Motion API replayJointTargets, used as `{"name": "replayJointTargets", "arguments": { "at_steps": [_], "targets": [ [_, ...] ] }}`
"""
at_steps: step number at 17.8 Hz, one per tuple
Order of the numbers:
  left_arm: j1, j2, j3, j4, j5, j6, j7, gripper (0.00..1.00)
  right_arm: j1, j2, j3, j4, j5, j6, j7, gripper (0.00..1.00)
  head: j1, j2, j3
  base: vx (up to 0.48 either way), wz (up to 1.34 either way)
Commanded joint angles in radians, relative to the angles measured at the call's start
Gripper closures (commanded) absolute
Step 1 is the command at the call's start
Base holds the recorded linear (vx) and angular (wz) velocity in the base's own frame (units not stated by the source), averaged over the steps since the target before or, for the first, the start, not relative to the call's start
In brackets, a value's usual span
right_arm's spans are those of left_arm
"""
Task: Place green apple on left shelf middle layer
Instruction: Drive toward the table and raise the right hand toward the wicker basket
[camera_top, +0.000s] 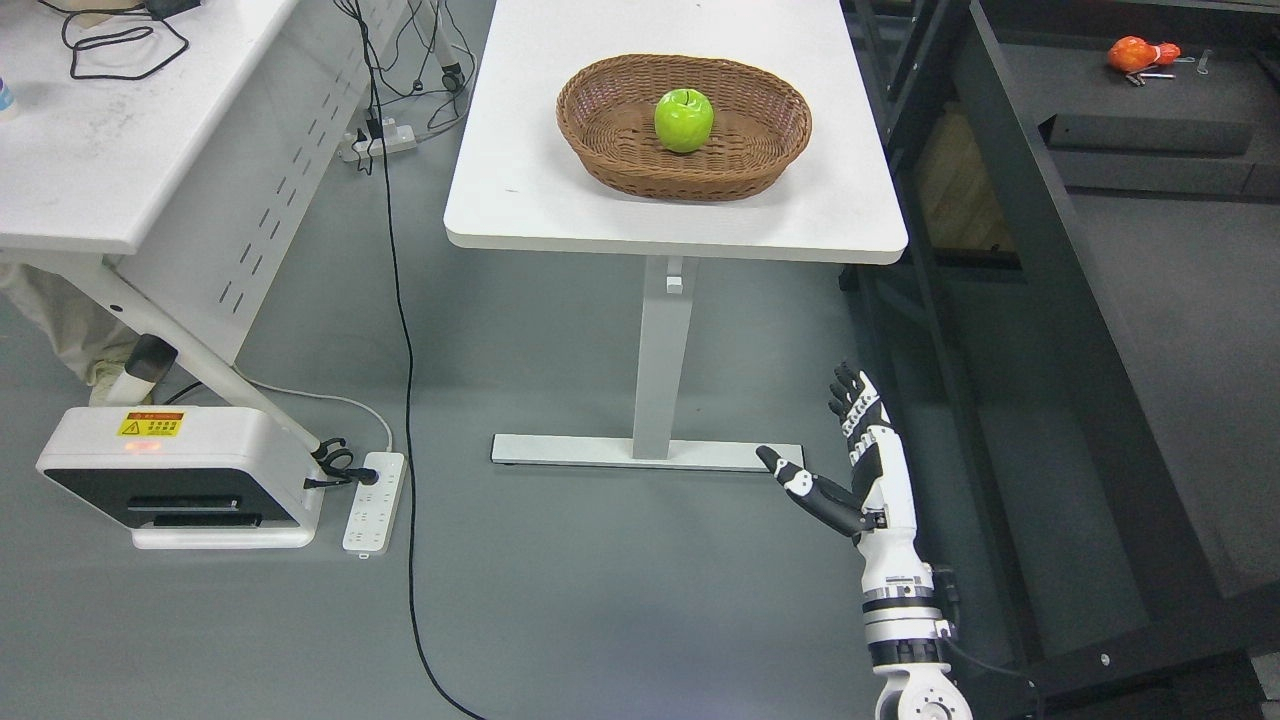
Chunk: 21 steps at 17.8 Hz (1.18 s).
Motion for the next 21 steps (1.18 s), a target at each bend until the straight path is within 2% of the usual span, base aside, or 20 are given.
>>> {"name": "replayJointTargets", "arguments": {
  "at_steps": [1,9,11,14,17,21],
  "targets": [
    [0.0,0.017,0.0,0.0,0.0,0.001,0.0,0.0,0.001,-0.017,-0.026,-0.047,-0.004,-0.004,-0.002,0.0,0.0,0.0,0.0,0.0,0.0],
    [0.0,0.017,0.0,0.0,0.0,-0.001,0.0,0.0,-0.013,-0.017,-0.023,-0.045,-0.004,-0.008,0.004,0.0,0.0,0.0,0.0,0.0,0.0],
    [0.0,0.017,0.0,0.0,0.0,-0.001,0.0,0.0,-0.052,-0.017,-0.031,-0.039,0.111,-0.004,-0.001,0.0,0.0,0.0,0.0,0.0,0.0],
    [0.0,0.017,0.0,0.0,0.0,-0.001,0.0,0.0,-0.086,-0.061,-0.067,-0.044,0.513,-0.005,-0.031,0.0,0.0,0.0,0.0,0.0,0.0],
    [0.0,0.017,0.0,0.0,0.0,0.001,0.0,0.0,-0.088,-0.094,-0.084,-0.048,0.551,-0.005,-0.048,0.0,0.0,0.0,0.0,0.009,0.0],
    [0.0,0.017,0.0,0.0,0.0,-0.001,0.0,0.0,-0.089,-0.081,-0.086,-0.061,0.549,-0.024,-0.05,0.0,0.0,0.0,0.0,0.061,0.04]
  ]
}}
